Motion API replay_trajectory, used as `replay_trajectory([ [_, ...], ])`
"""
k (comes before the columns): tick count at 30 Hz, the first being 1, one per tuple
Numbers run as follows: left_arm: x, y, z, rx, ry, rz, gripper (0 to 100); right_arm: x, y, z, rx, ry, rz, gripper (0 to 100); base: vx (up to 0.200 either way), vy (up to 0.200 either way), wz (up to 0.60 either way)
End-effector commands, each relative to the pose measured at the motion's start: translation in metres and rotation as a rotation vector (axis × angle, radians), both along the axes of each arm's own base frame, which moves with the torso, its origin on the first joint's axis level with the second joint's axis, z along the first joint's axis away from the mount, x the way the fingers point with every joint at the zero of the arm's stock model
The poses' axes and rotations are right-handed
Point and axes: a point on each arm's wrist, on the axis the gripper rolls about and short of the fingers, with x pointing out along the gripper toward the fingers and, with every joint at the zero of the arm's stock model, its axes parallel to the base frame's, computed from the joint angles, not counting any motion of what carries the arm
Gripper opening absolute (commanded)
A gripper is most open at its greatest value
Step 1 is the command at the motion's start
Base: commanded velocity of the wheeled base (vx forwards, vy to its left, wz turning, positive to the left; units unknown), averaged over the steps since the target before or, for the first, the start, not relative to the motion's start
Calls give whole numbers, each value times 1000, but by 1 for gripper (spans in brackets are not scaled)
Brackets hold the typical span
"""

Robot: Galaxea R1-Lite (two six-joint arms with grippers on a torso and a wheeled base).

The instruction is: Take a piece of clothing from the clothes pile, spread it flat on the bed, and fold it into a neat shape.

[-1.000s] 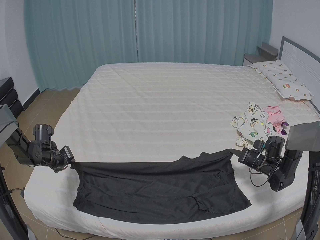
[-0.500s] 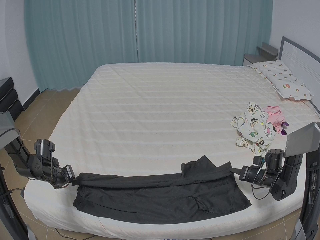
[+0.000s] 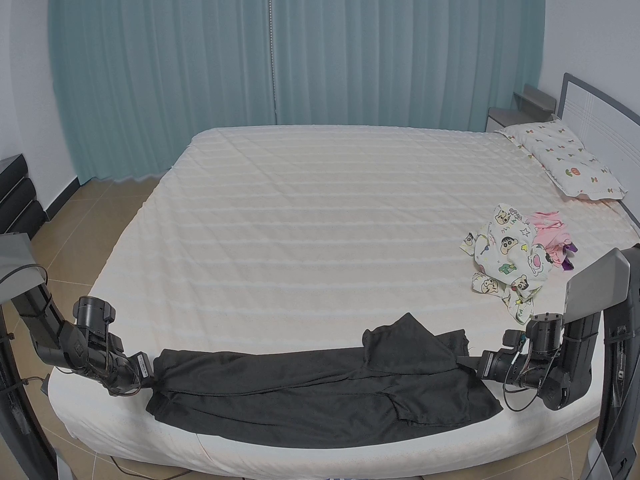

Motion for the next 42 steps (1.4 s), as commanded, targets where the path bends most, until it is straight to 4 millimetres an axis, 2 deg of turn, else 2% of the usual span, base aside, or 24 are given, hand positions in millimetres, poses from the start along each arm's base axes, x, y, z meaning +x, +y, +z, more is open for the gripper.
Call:
replay_trajectory([
  [1,-3,0,-3,4,14,-9,100,1,-1,1,11,-25,-6,100,0,0,0],
  [3,-2,0,-2,-1,10,-2,100,5,-5,10,14,-61,-22,100,0,0,0],
  [4,-2,0,-2,-6,13,4,100,8,-10,21,23,-98,-41,100,0,0,0],
  [5,-2,0,-2,-6,13,4,100,9,-10,22,25,-102,-42,100,0,0,0],
  [7,-10,0,-4,-15,35,8,100,13,-13,43,80,-159,-41,100,0,0,0],
  [11,-14,7,3,-53,21,73,100,13,-2,49,101,-162,-9,100,0,0,0],
  [13,-15,7,11,-134,-1,127,100,17,14,47,108,-155,33,100,0,0,0],
  [17,-22,3,30,-262,-43,163,100,25,29,43,152,-113,51,100,0,0,0],
  [22,-14,3,51,-353,-109,227,100,34,36,17,142,-16,50,100,0,0,0],
  [25,-11,1,49,-373,-102,230,100,38,37,7,137,3,50,100,0,0,0],
  [30,-8,1,42,-407,-118,205,100,44,39,2,137,-2,50,100,0,0,0],
  [32,-9,1,33,-404,-135,202,100,48,40,-6,134,21,50,100,0,0,0],
  [36,-11,0,31,-404,-146,201,100,46,44,-8,132,31,62,100,0,0,0],
  [37,-11,0,31,-404,-148,201,100,45,44,-8,132,29,62,0,0,0,0],
  [42,-11,0,31,-406,-148,199,100,41,42,-2,131,24,55,0,0,0,0],
])
